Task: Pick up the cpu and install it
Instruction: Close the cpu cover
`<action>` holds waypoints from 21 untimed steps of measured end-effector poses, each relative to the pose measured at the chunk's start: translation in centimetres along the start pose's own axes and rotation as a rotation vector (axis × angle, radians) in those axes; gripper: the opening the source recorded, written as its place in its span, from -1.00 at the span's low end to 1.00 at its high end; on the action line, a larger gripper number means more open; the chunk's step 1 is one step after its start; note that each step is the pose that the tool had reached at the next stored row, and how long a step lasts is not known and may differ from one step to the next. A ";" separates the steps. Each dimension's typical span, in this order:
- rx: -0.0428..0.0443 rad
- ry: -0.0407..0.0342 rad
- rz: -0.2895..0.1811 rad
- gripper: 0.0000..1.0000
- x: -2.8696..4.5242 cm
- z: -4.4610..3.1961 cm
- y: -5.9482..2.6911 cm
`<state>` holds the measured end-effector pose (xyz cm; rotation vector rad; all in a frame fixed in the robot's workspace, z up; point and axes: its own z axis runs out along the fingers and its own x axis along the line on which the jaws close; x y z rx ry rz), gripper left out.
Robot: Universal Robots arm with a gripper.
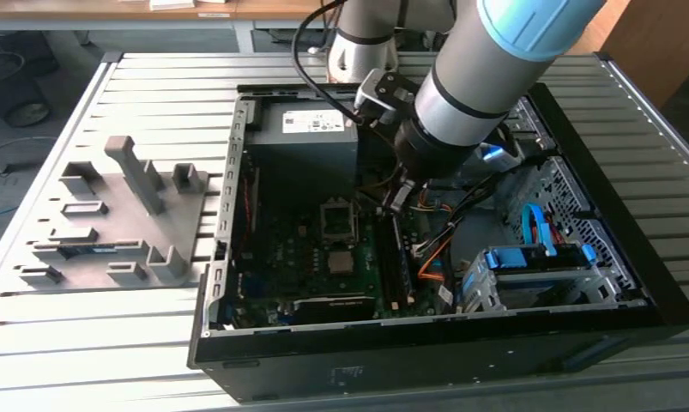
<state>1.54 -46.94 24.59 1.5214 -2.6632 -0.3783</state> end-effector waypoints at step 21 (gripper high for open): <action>-0.0044 -0.0105 0.008 -0.80 -0.42 3.66 0.83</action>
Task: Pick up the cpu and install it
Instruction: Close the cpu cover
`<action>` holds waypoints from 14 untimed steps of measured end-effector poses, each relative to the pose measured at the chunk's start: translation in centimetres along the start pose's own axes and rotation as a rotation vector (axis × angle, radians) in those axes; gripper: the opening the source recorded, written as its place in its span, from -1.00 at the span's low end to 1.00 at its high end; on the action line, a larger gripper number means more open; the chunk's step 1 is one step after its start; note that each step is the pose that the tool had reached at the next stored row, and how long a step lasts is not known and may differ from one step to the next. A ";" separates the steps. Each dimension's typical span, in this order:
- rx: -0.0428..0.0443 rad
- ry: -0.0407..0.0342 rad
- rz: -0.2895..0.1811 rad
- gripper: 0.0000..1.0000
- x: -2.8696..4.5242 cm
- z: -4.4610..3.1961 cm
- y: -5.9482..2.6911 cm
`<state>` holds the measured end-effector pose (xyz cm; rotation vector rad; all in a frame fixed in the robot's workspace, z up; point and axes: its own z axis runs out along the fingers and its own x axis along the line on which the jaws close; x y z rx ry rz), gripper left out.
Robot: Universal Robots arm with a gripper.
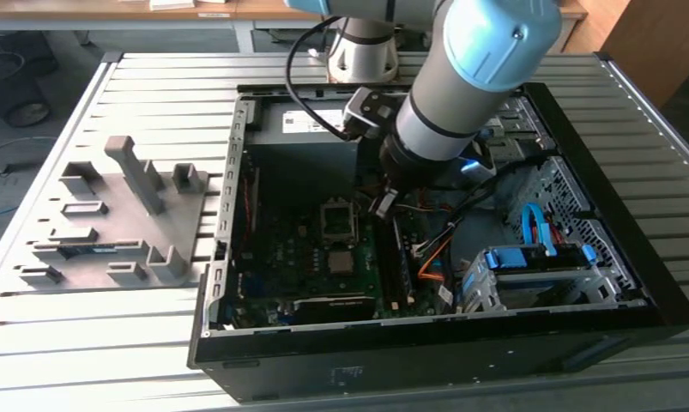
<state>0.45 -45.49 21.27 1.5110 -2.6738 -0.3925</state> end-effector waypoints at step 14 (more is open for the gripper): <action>0.0048 -0.0050 0.004 -0.80 0.08 -0.24 0.39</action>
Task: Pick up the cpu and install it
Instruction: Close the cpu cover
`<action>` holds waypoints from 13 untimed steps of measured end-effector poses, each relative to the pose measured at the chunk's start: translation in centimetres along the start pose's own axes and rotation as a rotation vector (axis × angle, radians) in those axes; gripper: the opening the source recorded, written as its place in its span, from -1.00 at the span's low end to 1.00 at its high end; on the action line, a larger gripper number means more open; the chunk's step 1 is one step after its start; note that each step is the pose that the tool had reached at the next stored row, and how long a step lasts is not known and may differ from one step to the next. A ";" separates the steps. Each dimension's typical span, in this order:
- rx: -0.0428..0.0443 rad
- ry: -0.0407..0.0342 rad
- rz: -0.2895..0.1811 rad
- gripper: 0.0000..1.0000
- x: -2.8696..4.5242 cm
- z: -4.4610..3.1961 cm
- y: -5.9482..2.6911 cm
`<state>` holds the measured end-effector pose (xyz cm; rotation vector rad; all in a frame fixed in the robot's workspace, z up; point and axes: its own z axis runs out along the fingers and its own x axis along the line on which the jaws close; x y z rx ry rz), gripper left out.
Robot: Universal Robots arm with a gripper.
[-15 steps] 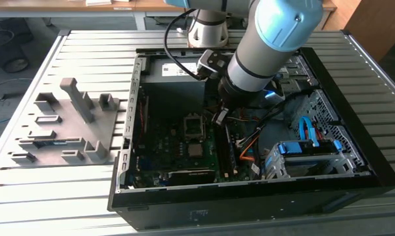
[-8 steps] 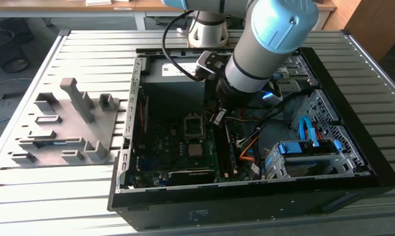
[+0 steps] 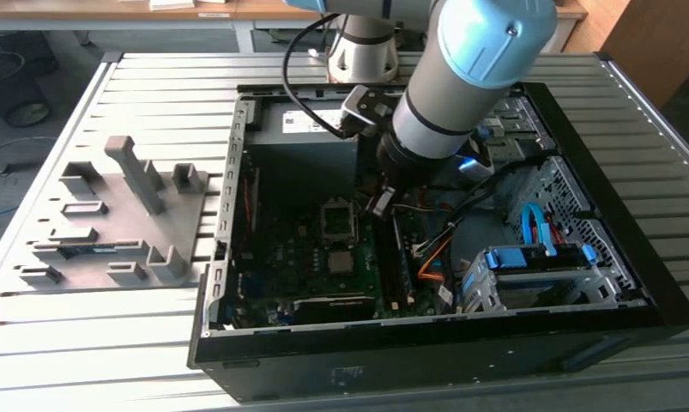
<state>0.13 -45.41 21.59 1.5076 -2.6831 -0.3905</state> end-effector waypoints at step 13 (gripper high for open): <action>0.0369 -0.0228 -0.009 -0.80 0.03 0.08 0.01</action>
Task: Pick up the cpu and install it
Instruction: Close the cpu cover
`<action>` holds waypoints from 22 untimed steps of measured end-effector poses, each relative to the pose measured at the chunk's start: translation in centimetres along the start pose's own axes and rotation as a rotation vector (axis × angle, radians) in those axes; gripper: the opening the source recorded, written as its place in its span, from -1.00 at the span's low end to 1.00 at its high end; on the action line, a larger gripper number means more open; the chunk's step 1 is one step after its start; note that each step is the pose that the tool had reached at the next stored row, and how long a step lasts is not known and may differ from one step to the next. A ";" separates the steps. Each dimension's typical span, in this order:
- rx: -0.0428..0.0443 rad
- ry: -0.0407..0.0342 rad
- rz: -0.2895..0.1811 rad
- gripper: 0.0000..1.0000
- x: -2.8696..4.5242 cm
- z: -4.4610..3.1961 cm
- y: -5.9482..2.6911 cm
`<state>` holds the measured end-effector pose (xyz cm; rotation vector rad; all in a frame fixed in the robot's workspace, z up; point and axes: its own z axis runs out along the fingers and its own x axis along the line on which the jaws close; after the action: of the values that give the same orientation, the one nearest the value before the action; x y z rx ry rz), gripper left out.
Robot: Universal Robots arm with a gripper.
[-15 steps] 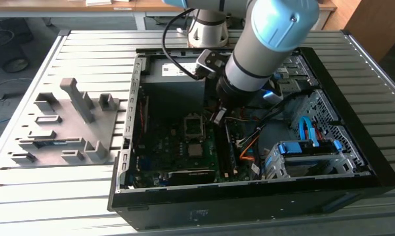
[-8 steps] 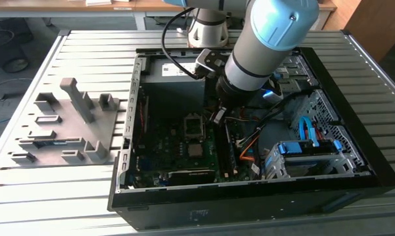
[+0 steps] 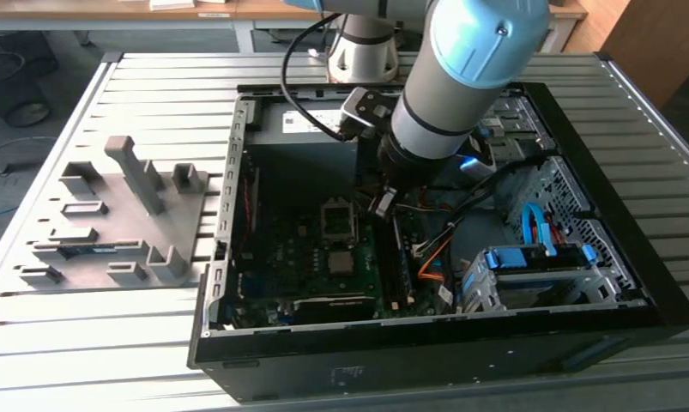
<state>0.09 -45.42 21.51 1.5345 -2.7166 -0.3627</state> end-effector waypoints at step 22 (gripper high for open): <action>-0.0183 -0.0776 0.006 -0.80 0.99 1.20 1.25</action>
<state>-1.62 -45.39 20.49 1.5400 -2.7663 -0.4552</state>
